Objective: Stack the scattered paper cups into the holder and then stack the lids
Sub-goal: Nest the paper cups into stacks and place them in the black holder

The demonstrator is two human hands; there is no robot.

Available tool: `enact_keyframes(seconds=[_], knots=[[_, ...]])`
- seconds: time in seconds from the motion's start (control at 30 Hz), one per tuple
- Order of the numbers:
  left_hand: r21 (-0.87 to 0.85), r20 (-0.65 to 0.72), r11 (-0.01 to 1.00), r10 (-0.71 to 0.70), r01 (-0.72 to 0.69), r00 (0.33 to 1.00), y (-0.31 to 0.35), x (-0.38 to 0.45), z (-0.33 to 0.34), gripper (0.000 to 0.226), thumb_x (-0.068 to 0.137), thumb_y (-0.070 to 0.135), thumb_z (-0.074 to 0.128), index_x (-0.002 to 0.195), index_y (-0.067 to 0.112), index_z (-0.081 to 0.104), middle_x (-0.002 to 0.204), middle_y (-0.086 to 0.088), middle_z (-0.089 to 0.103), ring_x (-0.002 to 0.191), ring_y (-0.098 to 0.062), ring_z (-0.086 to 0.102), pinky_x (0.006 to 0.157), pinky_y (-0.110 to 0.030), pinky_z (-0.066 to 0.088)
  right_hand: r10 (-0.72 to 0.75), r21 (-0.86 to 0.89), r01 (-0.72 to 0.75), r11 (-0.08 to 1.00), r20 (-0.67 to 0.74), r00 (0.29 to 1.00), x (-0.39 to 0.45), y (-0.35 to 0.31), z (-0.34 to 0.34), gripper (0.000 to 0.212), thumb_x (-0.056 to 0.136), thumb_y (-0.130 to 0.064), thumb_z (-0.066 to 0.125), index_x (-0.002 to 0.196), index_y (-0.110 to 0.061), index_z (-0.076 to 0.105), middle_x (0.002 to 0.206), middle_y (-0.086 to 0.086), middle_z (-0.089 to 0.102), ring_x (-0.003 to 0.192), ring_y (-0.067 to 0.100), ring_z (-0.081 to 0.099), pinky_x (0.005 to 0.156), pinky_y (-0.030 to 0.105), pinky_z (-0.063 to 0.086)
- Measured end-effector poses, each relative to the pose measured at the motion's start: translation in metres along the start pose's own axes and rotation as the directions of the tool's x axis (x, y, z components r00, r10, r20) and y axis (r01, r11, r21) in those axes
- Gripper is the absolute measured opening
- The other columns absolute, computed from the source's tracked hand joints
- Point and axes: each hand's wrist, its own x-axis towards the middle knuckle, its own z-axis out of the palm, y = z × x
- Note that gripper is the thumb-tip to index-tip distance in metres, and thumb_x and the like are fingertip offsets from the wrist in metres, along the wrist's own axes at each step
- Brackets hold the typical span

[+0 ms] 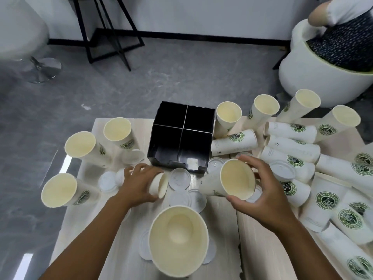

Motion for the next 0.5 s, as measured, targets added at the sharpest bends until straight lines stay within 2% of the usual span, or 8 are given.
enact_keyframes(seconds=[0.13,0.23,0.33,0.43,0.5], knots=[[-0.201,-0.189,0.978,0.019,-0.057,0.982,0.010,-0.012,-0.016,0.086,0.055,0.054,0.086,0.132,0.046,0.049,0.129,0.024,0.053,0.134,-0.015,0.041,0.104,-0.038,0.019,-0.089,-0.025,0.088,0.996,-0.057,0.994,0.002,-0.034,-0.010,0.086,0.061,-0.037,0.090,0.138,-0.036,0.052,0.138,-0.026,0.052,0.133,0.005,0.050,0.103,0.030,0.045],[-0.347,-0.319,0.926,0.031,-0.147,0.947,0.025,-0.028,-0.040,0.082,0.054,0.054,0.087,0.127,0.046,0.051,0.125,0.026,0.057,0.126,-0.016,0.051,0.106,-0.046,0.033,-0.151,-0.018,0.150,0.988,-0.083,0.985,0.004,-0.062,-0.018,0.084,0.063,-0.045,0.087,0.139,-0.037,0.052,0.140,-0.026,0.051,0.136,0.008,0.048,0.106,0.039,0.048],[-0.451,-0.431,0.859,0.029,-0.243,0.902,0.042,-0.049,-0.073,0.084,0.057,0.051,0.090,0.131,0.045,0.051,0.131,0.025,0.059,0.125,-0.012,0.054,0.108,-0.053,0.041,-0.224,0.003,0.226,0.974,-0.116,0.968,0.005,-0.092,-0.026,0.083,0.065,-0.047,0.085,0.140,-0.033,0.054,0.143,-0.017,0.053,0.140,0.016,0.048,0.108,0.050,0.048],[-0.513,-0.522,0.792,0.017,-0.330,0.852,0.057,-0.074,-0.107,0.087,0.058,0.045,0.091,0.134,0.046,0.049,0.136,0.021,0.058,0.128,-0.012,0.054,0.107,-0.046,0.044,-0.313,0.027,0.321,0.947,-0.157,0.937,0.001,-0.126,-0.035,0.083,0.065,-0.043,0.086,0.141,-0.026,0.055,0.146,-0.009,0.054,0.141,0.024,0.047,0.110,0.054,0.046],[-0.521,-0.579,0.765,0.009,-0.378,0.815,0.064,-0.090,-0.129,0.089,0.058,0.040,0.094,0.134,0.045,0.049,0.135,0.020,0.059,0.127,-0.012,0.056,0.101,-0.036,0.047,-0.373,0.030,0.385,0.923,-0.188,0.909,-0.006,-0.149,-0.041,0.082,0.066,-0.040,0.085,0.141,-0.023,0.056,0.146,-0.004,0.055,0.140,0.027,0.049,0.108,0.055,0.047]])
